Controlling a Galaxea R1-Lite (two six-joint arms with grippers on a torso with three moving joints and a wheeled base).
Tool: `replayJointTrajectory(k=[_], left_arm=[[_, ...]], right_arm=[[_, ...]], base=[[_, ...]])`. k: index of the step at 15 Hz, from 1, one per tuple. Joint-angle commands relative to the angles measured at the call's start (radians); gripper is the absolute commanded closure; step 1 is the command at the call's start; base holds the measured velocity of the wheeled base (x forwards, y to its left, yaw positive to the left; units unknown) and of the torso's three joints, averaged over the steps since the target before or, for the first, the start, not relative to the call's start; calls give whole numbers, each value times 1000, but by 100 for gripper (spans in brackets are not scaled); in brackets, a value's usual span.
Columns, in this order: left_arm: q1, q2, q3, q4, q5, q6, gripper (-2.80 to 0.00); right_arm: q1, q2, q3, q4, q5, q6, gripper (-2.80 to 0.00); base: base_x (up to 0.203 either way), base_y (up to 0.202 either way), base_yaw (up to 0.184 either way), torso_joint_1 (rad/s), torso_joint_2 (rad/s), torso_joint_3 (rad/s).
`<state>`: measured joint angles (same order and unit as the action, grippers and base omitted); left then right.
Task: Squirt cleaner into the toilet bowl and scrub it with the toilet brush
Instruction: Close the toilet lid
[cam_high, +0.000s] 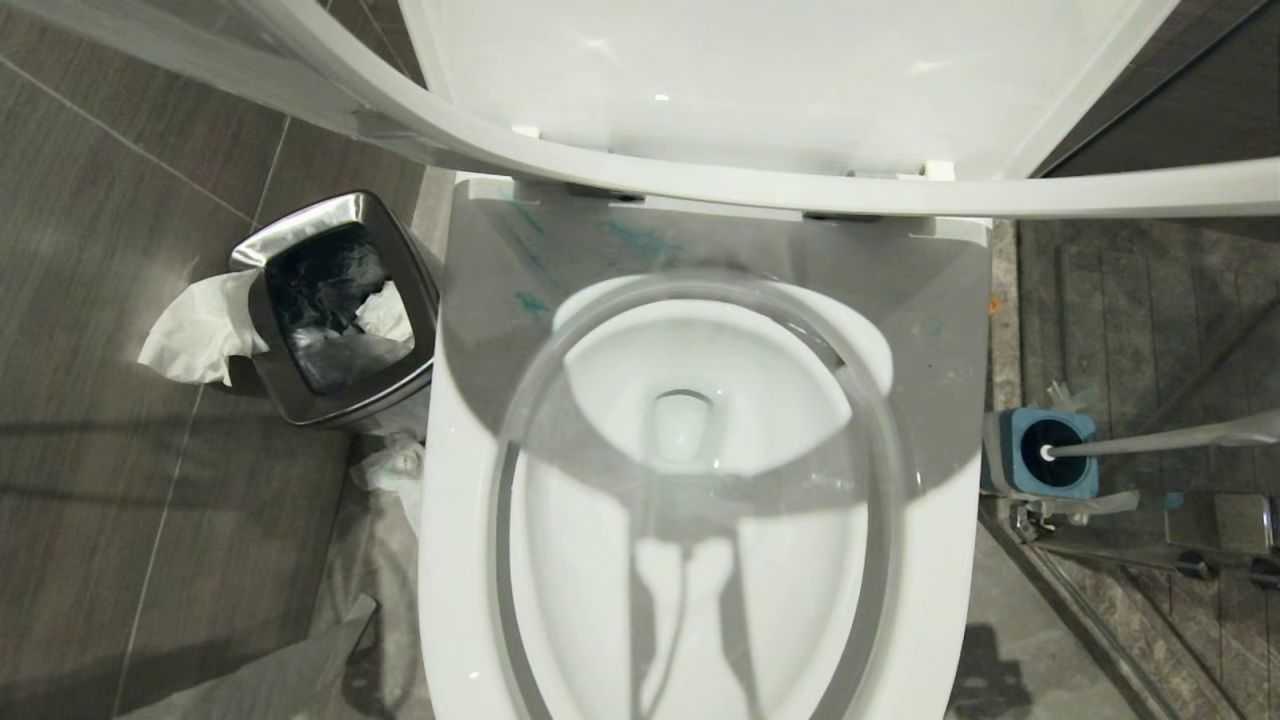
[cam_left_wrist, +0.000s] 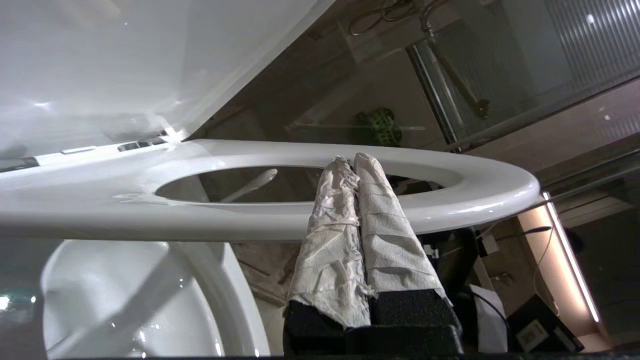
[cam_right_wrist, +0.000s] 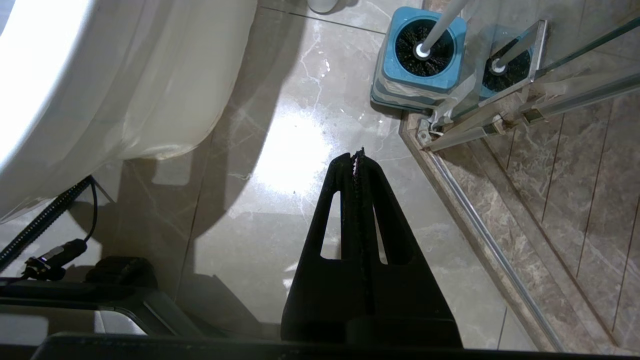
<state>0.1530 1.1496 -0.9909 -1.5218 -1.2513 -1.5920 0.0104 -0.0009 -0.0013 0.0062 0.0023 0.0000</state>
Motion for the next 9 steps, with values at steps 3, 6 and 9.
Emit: replayJointTrajectory(k=[3, 6, 9], left_arm=[[0, -67, 45, -8, -17, -60, 0], [0, -78, 104, -8, -21, -53, 0], [0, -79, 126, -8, -22, -62, 0]], right_arm=[[0, 1, 0, 0, 1, 0, 0], [0, 1, 0, 0, 1, 0, 0], [0, 1, 0, 0, 1, 0, 0]], base=[[0, 0, 0, 0, 0, 0], [0, 0, 0, 0, 0, 0], [0, 0, 0, 0, 0, 0]])
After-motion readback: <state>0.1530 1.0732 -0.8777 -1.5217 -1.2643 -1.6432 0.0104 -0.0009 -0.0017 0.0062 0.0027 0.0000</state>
